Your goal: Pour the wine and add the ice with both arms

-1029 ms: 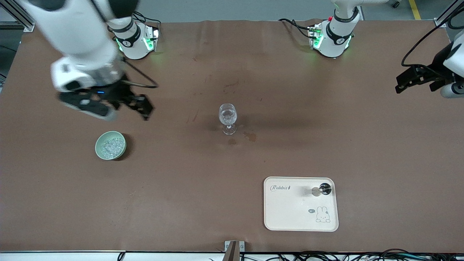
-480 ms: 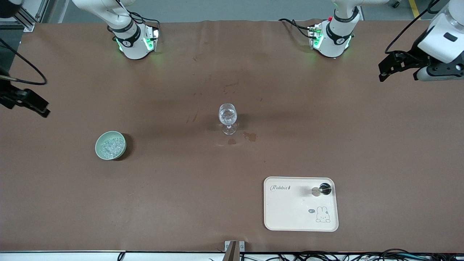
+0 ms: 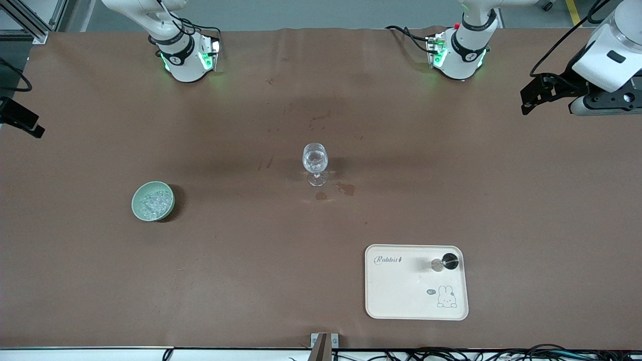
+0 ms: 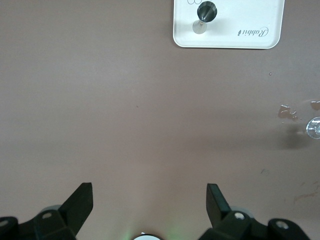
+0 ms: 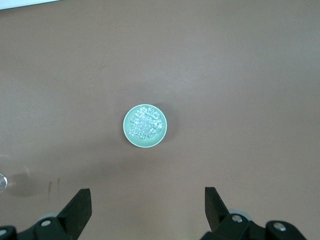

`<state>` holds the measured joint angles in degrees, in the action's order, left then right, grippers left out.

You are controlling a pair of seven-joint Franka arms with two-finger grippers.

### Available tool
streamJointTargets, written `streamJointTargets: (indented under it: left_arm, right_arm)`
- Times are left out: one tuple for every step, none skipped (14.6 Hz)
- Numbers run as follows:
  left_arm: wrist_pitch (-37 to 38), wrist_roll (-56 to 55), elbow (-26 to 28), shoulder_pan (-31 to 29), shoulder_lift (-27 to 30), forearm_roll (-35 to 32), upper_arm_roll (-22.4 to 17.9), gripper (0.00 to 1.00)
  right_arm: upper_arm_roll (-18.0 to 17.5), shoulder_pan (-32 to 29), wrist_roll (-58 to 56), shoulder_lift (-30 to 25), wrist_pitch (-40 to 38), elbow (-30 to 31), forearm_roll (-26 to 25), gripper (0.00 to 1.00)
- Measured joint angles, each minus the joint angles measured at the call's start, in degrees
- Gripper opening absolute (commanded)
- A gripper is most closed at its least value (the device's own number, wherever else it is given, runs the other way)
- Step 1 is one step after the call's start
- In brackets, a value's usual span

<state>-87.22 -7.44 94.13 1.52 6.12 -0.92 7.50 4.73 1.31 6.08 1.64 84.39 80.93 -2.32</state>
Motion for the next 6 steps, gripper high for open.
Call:
streamJointTargets:
  left_arm:
    - [-0.14, 0.74, -0.01, -0.11, -0.13, 0.00, -0.14, 1.00]
    - [-0.25, 1.06, -0.01, -0.14, -0.27, 0.00, -0.23, 1.00]
    - [-0.31, 1.23, -0.01, -0.15, -0.39, 0.00, -0.26, 1.00]
    - [-0.32, 1.28, -0.01, -0.13, -0.48, 0.00, -0.25, 1.00]
    - [-0.33, 1.33, -0.01, -0.13, -0.52, 0.00, -0.25, 1.00]
    - [-0.33, 1.35, -0.01, -0.13, -0.53, 0.00, -0.25, 1.00]
  right_arm:
    - [-0.51, 0.01, 0.00, 0.01, 0.00, 0.08, 0.00, 1.00]
    - [-0.92, 0.04, 0.00, 0.01, 0.00, 0.15, 0.00, 1.00]
    - [-1.16, 0.09, 0.00, 0.01, 0.02, 0.21, 0.00, 1.00]
    - [-1.19, 0.21, 0.00, 0.01, 0.02, 0.24, 0.00, 1.00]
    - [-1.03, 0.36, 0.00, 0.00, 0.02, 0.31, 0.00, 1.00]
    - [-0.64, 0.66, 0.00, 0.01, 0.02, 0.38, 0.00, 1.00]
